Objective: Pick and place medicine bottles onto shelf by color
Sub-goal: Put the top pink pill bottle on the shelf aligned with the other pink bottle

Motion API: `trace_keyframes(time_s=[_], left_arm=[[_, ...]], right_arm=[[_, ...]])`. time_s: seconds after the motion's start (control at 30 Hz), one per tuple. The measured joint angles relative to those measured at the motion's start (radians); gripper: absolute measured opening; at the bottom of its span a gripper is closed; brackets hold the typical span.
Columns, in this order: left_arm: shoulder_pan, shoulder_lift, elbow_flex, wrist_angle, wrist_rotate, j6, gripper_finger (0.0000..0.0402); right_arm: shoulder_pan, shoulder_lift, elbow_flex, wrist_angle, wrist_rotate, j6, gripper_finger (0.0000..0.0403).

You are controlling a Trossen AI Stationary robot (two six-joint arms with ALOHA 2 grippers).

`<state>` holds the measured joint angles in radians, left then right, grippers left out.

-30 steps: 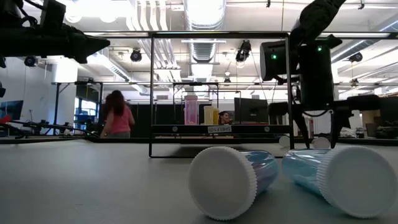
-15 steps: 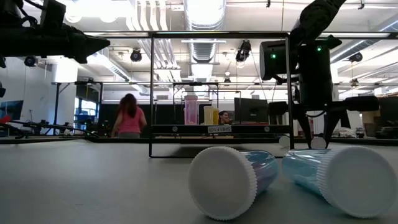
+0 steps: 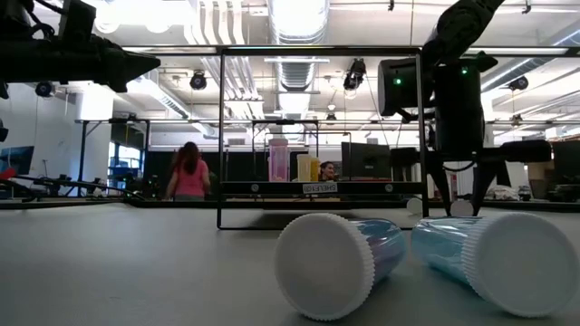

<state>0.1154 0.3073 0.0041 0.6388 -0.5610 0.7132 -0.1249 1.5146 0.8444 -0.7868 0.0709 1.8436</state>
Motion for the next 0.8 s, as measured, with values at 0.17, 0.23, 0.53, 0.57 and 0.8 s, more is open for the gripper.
trace_keyframes(time_s=[0.17,0.23,0.53,0.57,0.8], left_arm=[[0.0,0.0,0.0,0.0,0.0,0.0,0.0072],[0.0,0.0,0.0,0.0,0.0,0.0,0.0072],[0.0,0.0,0.0,0.0,0.0,0.0,0.0072],[0.0,0.0,0.0,0.0,0.0,0.0,0.0072],[0.0,0.0,0.0,0.0,0.0,0.0,0.0072]], right_arm=[[0.0,0.0,0.0,0.048,0.009,-0.088,0.0124],[0.0,0.0,0.0,0.053,0.009,-0.095,0.0119],[-0.002,0.0,0.0,0.067,0.01,0.03,0.0095],[-0.002,0.0,0.0,0.068,0.01,0.021,0.0094],[-0.005,-0.059,0.0,0.07,0.008,-0.017,0.0101]])
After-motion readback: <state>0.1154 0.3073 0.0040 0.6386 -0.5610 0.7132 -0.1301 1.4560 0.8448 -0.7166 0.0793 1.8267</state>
